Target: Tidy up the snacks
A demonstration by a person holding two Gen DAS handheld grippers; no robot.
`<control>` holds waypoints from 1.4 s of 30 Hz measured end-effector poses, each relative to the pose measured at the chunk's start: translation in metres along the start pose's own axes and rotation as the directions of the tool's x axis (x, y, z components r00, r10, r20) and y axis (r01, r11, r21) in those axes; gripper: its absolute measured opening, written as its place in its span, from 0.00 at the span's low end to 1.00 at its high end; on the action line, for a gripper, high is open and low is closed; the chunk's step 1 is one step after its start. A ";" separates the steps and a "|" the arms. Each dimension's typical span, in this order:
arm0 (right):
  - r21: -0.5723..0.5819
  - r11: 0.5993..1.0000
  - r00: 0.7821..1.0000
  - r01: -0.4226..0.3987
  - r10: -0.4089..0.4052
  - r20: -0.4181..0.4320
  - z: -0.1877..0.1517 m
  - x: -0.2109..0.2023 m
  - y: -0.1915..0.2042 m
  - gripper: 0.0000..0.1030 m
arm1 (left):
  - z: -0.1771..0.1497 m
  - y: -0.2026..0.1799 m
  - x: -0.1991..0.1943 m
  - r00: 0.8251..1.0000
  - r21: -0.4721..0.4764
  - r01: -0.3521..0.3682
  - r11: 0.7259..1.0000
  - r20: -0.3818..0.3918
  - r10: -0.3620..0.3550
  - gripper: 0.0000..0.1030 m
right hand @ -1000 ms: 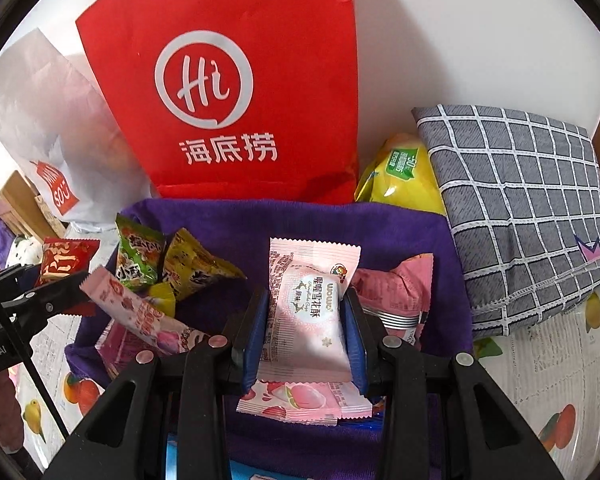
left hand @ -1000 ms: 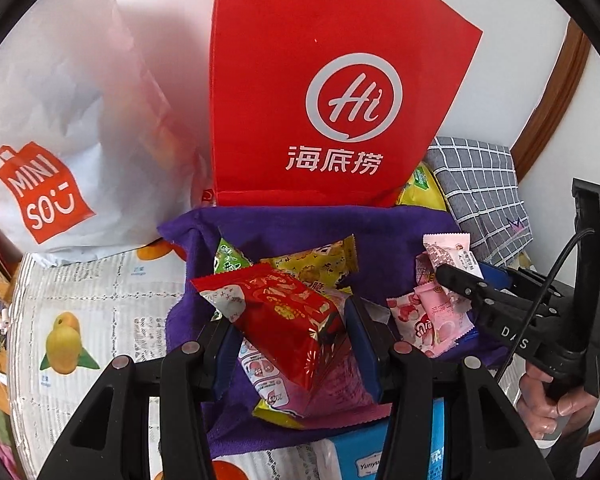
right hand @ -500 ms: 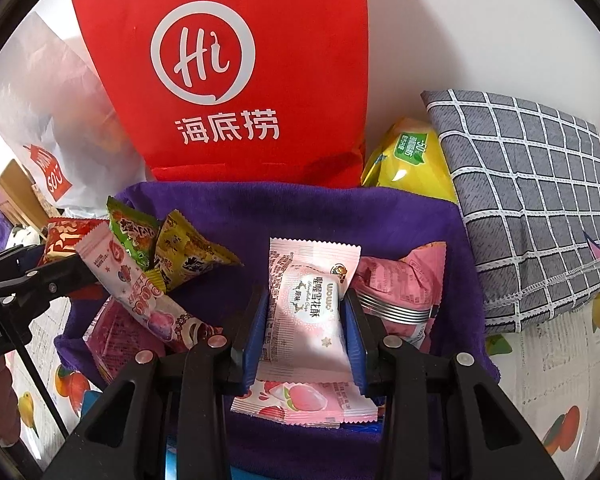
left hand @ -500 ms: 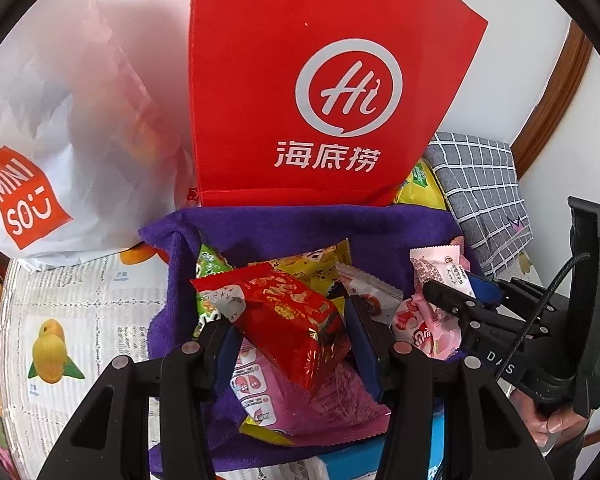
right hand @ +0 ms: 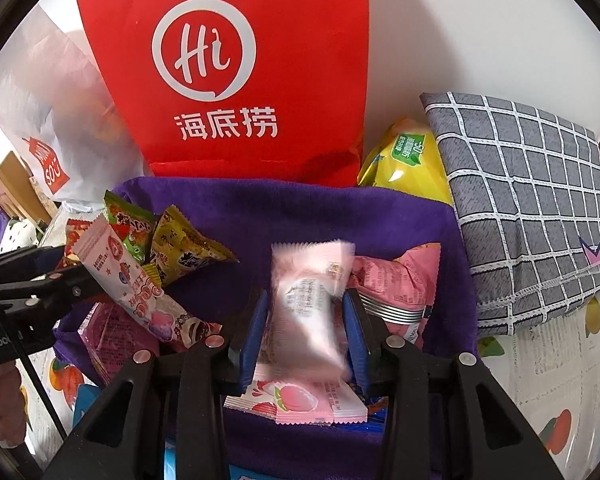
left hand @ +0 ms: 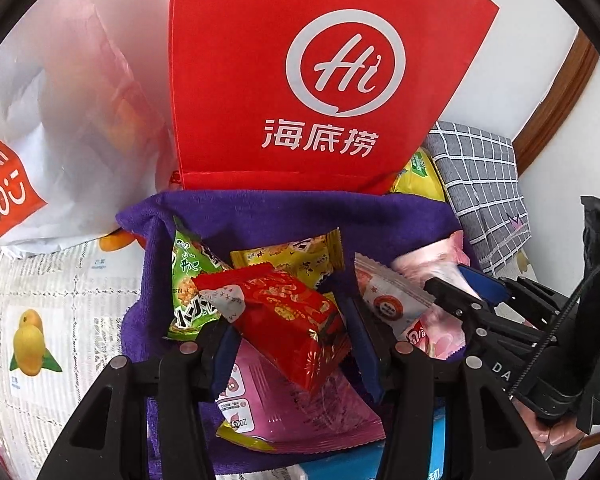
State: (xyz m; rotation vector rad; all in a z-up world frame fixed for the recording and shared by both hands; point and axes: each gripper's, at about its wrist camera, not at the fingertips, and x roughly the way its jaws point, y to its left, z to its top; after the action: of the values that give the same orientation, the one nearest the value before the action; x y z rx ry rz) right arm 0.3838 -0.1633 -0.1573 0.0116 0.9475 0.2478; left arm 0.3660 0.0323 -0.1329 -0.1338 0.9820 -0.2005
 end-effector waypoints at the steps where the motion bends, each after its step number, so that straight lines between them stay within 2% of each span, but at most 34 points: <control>1: -0.002 1.000 1.000 0.002 -0.002 0.000 0.000 -0.002 0.000 0.38 | 0.000 0.000 0.000 1.000 -0.003 0.002 1.000 -0.001 -0.002 0.48; 6: -0.011 1.000 1.000 0.015 -0.015 0.013 0.001 -0.011 0.004 0.44 | -0.001 -0.001 0.001 1.000 -0.012 0.011 1.000 -0.017 -0.011 0.49; 8: -0.009 1.000 1.000 0.015 -0.015 0.019 0.002 -0.017 0.005 0.45 | -0.003 -0.001 -0.001 1.000 -0.012 0.003 1.000 -0.019 -0.004 0.55; 10: -0.011 1.000 1.000 0.014 -0.014 0.026 0.002 -0.023 0.007 0.49 | -0.005 -0.003 -0.006 1.000 -0.004 -0.016 1.000 -0.015 0.016 0.67; 13: -0.011 1.000 0.999 0.018 -0.017 0.035 -0.003 -0.032 0.010 0.56 | -0.008 -0.004 -0.018 0.999 0.009 -0.042 0.999 -0.003 0.042 0.69; 18: 0.003 1.000 1.000 0.026 -0.026 0.016 -0.010 -0.047 0.015 0.57 | -0.012 -0.005 -0.039 0.998 -0.002 -0.050 0.999 0.022 0.050 0.72; 21: 0.029 0.999 0.999 0.031 -0.032 0.028 -0.017 -0.067 0.017 0.57 | -0.018 -0.005 -0.054 0.998 -0.009 -0.053 0.999 0.039 0.054 0.72; 23: 0.053 0.998 0.999 0.029 -0.031 0.039 -0.020 -0.079 0.015 0.57 | -0.024 -0.008 -0.065 0.997 -0.004 -0.071 0.997 0.045 0.071 0.78; 29: 0.100 0.994 0.996 0.046 -0.054 0.071 -0.041 -0.126 0.015 0.61 | -0.048 -0.013 -0.097 0.995 -0.010 -0.066 0.998 0.075 0.066 0.79; 35: 0.134 0.989 0.992 0.062 -0.075 0.098 -0.069 -0.172 0.019 0.63 | -0.075 -0.030 -0.136 0.991 0.002 -0.068 0.998 0.119 0.067 0.89; 37: 0.142 0.986 0.988 0.089 -0.105 0.111 -0.082 -0.189 0.022 0.72 | -0.084 -0.036 -0.151 0.988 0.010 -0.077 0.997 0.134 0.075 0.91; 39: 0.140 0.986 0.985 0.091 -0.110 0.136 -0.093 -0.205 0.024 0.76 | -0.095 -0.043 -0.165 0.984 0.023 -0.096 0.995 0.150 0.092 0.94; 42: 0.164 0.982 0.979 0.091 -0.118 0.167 -0.110 -0.229 0.025 0.87 | -0.112 -0.052 -0.186 0.977 0.030 -0.118 0.993 0.181 0.111 0.95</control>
State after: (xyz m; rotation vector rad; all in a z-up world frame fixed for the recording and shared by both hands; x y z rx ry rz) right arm 0.1627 -0.1995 -0.0347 0.1255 0.7862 0.0727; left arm 0.1663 0.0219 -0.0332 -0.0561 0.8037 -0.1006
